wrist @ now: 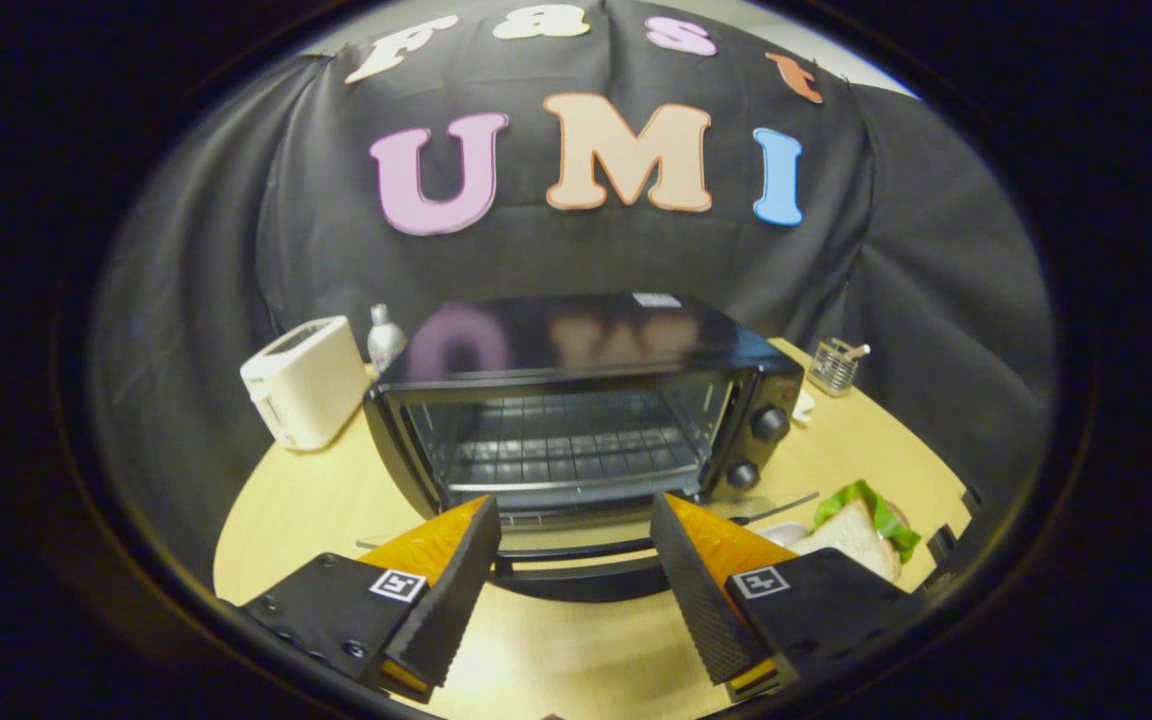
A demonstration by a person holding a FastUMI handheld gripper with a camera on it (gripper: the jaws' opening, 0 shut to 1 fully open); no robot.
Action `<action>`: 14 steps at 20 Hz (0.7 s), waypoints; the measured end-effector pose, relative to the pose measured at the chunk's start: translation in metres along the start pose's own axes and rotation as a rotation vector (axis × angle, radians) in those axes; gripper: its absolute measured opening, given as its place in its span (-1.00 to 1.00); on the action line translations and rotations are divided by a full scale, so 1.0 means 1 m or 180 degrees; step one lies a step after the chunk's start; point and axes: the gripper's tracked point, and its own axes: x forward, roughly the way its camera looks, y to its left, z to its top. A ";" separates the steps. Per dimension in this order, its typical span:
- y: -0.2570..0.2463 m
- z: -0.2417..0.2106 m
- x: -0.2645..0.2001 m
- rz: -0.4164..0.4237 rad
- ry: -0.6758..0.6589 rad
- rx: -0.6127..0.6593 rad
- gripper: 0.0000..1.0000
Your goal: Open the toaster oven, put the food inside, and close the toaster oven door.
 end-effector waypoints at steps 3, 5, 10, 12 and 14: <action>-0.006 -0.033 0.009 -0.0073 0.0225 -0.0046 0.89; -0.007 -0.048 0.015 -0.0080 0.0338 -0.0021 0.89; -0.008 -0.092 0.033 -0.0120 0.0668 0.0115 0.89; -0.004 -0.098 0.036 -0.0100 0.0688 0.0229 0.88; -0.008 -0.098 0.041 -0.0145 0.0660 0.0266 0.88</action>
